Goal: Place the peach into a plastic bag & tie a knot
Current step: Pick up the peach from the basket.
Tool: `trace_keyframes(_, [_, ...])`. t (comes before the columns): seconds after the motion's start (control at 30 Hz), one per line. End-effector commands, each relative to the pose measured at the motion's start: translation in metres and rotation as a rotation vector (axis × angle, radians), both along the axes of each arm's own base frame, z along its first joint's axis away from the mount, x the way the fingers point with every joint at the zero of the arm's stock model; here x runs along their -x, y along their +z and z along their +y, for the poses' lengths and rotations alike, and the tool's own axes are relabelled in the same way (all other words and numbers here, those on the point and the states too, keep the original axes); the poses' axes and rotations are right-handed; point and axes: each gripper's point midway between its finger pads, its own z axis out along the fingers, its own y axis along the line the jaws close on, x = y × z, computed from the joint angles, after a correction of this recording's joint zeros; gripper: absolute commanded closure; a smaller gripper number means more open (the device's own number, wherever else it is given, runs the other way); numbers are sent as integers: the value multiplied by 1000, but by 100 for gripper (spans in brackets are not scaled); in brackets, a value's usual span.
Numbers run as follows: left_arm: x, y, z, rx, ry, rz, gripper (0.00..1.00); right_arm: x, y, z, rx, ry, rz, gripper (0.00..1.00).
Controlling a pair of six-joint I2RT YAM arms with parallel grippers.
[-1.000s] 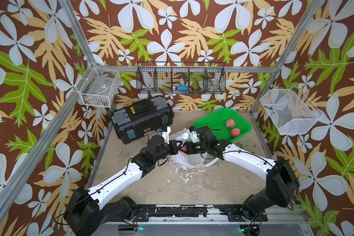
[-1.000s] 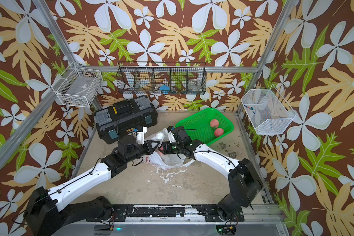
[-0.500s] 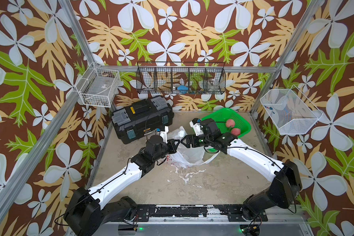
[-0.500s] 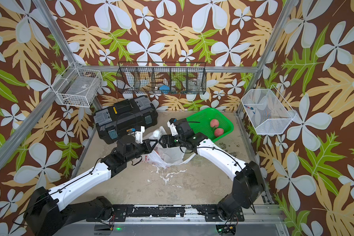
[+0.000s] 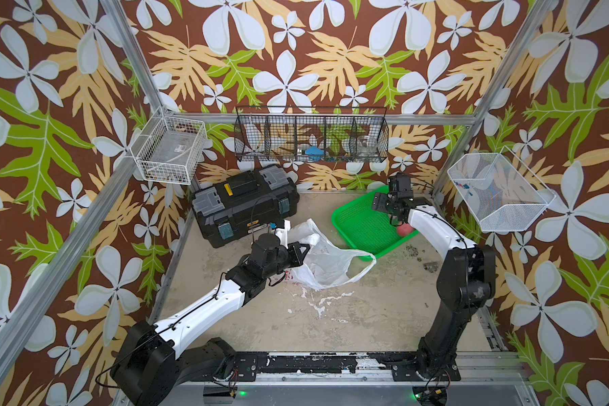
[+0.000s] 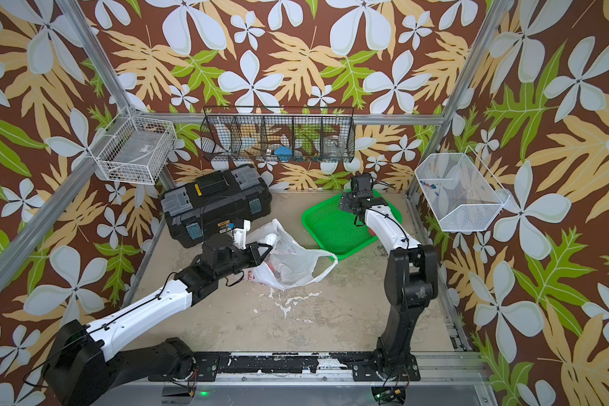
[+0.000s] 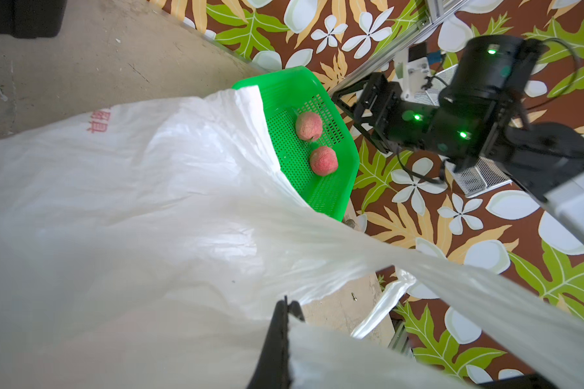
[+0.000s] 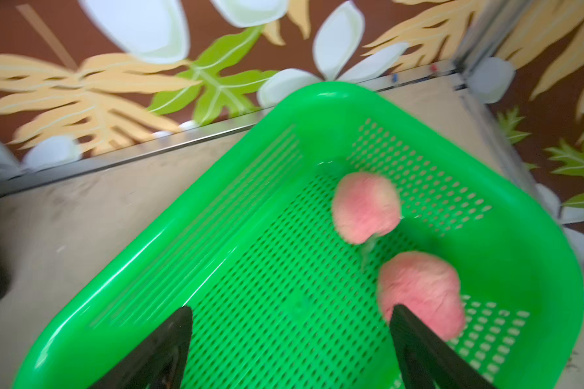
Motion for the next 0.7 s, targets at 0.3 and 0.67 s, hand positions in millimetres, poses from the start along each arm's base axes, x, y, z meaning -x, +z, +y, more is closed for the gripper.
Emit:
trace_keyframes(0.3, [3,3,-4,7,-31,-6,100,-51,-74,-58,40,-103,131,13])
trace_keyframes(0.67, [5,5,-2,4,-30,-11,100,-52,-115,-44,-56,-67,196,40])
